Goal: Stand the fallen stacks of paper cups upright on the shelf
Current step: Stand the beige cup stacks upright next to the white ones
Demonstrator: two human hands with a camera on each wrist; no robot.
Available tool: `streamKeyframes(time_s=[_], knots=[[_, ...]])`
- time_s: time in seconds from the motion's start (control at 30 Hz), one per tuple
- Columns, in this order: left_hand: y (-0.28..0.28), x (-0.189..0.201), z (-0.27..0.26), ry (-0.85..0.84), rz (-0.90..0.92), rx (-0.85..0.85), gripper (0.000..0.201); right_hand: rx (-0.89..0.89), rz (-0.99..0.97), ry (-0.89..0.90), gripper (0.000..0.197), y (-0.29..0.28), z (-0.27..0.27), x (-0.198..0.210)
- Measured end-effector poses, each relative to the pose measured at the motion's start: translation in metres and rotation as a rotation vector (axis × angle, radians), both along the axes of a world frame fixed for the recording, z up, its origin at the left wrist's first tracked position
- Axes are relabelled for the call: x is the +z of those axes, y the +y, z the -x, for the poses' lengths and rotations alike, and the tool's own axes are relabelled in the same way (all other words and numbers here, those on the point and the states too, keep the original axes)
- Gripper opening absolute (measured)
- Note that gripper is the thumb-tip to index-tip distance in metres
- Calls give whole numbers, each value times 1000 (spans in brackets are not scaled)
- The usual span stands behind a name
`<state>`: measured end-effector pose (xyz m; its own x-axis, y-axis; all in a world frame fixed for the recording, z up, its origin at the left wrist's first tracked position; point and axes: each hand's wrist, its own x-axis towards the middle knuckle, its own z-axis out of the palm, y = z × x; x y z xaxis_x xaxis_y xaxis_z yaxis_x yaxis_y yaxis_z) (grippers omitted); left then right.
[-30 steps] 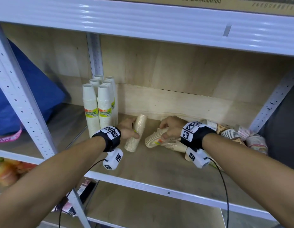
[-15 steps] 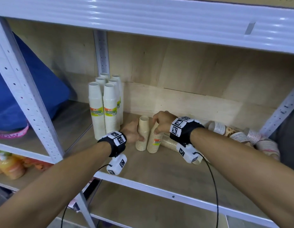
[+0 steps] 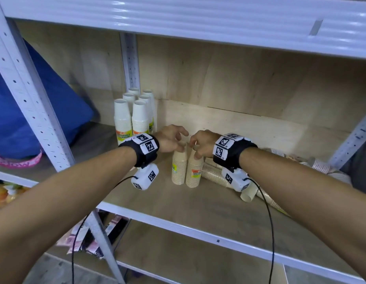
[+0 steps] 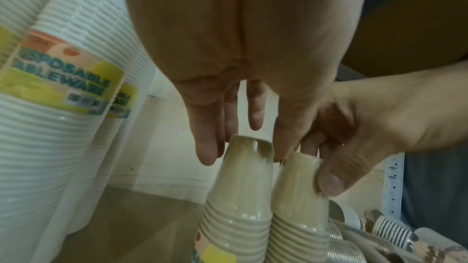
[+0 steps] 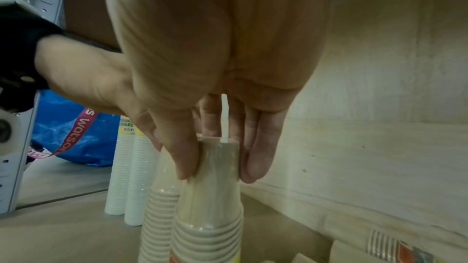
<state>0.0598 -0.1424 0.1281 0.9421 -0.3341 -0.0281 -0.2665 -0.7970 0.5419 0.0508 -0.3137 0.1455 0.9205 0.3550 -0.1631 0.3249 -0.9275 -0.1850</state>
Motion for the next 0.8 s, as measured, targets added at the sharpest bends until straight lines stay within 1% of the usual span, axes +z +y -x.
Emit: streamKeyframes(time_s=[0.1,0.17,0.33,0.47,0.57,0.7,0.8], knots=[[-5,-3,-1,-5,-41,-8,39,-12,0,-21,42,-1,2,0],[-7,-6,-1,-33,-41,-2,33,-24,-10,-53,38,-3,3,-2],[-7,-7,-2,-43,-65,18,38,-69,-54,-74,37,-7,4,-4],[-8,-5,-1,-12,-80,-12,48,-33,-58,-50,46,-7,6,-2],[-8,-4,-2,-29,-108,-16,43,-6,-35,-41,48,-6,6,0],[-11,-5,-4,-67,-110,25,37,-13,-25,-56,42,-7,3,-3],[-11,-5,-4,-60,-109,17,44,-20,-29,-58,40,-8,2,-4]])
